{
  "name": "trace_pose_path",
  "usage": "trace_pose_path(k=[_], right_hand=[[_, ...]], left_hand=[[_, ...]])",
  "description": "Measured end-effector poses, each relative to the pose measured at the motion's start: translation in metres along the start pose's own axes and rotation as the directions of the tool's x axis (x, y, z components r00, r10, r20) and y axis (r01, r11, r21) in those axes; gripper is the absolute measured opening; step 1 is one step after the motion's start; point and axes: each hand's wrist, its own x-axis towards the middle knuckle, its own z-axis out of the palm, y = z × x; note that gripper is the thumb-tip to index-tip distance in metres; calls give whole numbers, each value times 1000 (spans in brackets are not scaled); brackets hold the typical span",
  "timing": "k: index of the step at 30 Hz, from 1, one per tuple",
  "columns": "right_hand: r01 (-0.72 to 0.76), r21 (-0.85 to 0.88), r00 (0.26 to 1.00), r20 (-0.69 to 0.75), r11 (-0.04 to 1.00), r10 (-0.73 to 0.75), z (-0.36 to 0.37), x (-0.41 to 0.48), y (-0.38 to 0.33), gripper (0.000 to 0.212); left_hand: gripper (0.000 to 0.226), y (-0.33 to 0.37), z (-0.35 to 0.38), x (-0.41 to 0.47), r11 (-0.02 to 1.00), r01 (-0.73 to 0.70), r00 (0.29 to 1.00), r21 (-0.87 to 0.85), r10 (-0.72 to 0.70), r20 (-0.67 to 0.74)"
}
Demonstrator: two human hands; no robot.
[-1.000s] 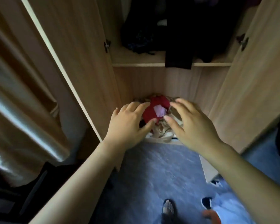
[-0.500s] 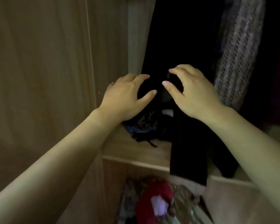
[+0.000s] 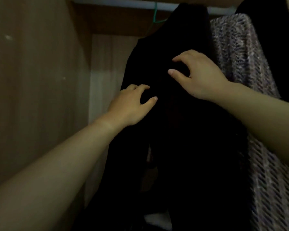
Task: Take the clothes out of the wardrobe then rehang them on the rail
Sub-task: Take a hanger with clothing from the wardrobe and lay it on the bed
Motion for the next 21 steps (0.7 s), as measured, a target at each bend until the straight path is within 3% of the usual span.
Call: trace_pose_path(k=[9,14,19,21], right_hand=[[24,-395,989,-124,919,-79,4,131,60,57],[-124,-446,992,-87,886,95,17,188,86,61],[-289,-510,956,-199,810,216,26,199,105,64],[-289,-496,956,-197,819,218,25,202,116,64]], left_hand=[[61,-21,51,114,991,-55,981,-122,31,-191],[60,-25,56,167,970,-34,983,-240,-11,-185],[66,-39,67,188,979,-31,993,-202,7,-119],[68,-46,71,190,984,-29,993,-173,8,-120]])
